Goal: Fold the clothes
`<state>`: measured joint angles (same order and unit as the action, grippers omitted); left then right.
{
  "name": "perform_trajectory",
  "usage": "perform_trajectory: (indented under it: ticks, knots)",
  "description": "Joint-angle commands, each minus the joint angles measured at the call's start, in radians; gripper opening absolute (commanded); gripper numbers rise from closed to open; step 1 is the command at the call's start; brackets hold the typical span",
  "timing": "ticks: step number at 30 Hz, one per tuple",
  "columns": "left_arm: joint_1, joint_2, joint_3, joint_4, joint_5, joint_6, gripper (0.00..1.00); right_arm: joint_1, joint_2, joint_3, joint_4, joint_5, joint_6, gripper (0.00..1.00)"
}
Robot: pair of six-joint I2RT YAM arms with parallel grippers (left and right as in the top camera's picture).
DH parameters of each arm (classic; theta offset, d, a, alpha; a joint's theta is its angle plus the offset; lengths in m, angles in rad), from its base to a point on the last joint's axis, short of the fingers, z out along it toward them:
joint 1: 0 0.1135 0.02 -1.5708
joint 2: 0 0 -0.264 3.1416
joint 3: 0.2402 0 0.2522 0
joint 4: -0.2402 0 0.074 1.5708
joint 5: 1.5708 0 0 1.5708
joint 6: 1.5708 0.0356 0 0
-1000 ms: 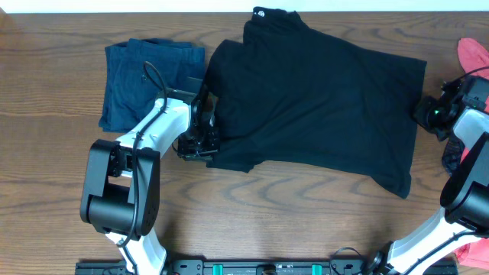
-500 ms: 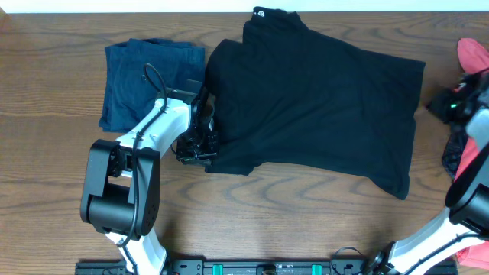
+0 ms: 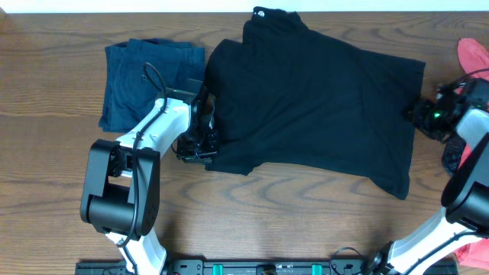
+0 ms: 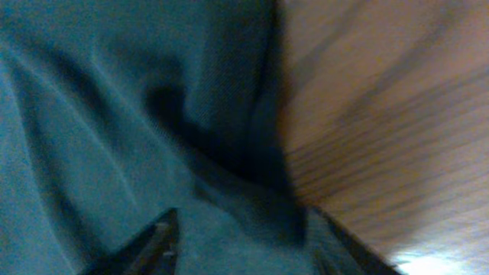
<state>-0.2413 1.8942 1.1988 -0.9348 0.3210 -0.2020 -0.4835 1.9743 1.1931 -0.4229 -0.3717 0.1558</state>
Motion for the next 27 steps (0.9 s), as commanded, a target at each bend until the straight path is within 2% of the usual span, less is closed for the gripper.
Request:
perform_trajectory:
  ticks: [1, 2, 3, 15, 16, 17, 18, 19, 22, 27]
  knots:
    - [0.0, -0.018, -0.003, -0.002, -0.016, 0.018, 0.13, 0.027, 0.009, -0.019, 0.019, 0.084, -0.01, 0.24]
    - [0.0, -0.018, -0.003, -0.002, -0.016, 0.018, 0.13, 0.031, 0.009, -0.022, 0.032, 0.11, 0.002, 0.1]
    - [0.0, -0.018, -0.003, -0.002, -0.016, 0.018, 0.13, 0.031, 0.009, -0.025, 0.047, 0.128, 0.016, 0.01]
    - [0.0, -0.018, -0.003, -0.018, -0.016, 0.018, 0.13, -0.016, 0.009, -0.023, 0.225, 0.09, 0.061, 0.01]
    - [0.0, -0.018, -0.003, -0.018, -0.016, 0.018, 0.14, -0.023, 0.009, -0.023, 0.224, 0.065, 0.06, 0.08]
    - [0.0, -0.018, -0.003, -0.018, -0.016, 0.017, 0.14, -0.028, 0.009, -0.023, 0.219, 0.039, 0.06, 0.35]
    - [0.0, -0.018, -0.003, -0.017, -0.016, 0.018, 0.14, -0.032, 0.009, -0.023, 0.21, 0.02, 0.06, 0.53]
    - [0.0, -0.018, -0.003, -0.017, -0.016, 0.017, 0.14, -0.037, 0.009, -0.023, 0.201, -0.007, 0.06, 0.61]
    - [0.0, -0.018, -0.003, -0.015, -0.016, 0.017, 0.15, -0.063, -0.008, -0.023, 0.171, -0.123, 0.06, 0.67]
    - [0.0, -0.018, -0.003, -0.017, -0.016, 0.017, 0.17, -0.129, -0.088, -0.023, 0.079, -0.26, 0.045, 0.64]
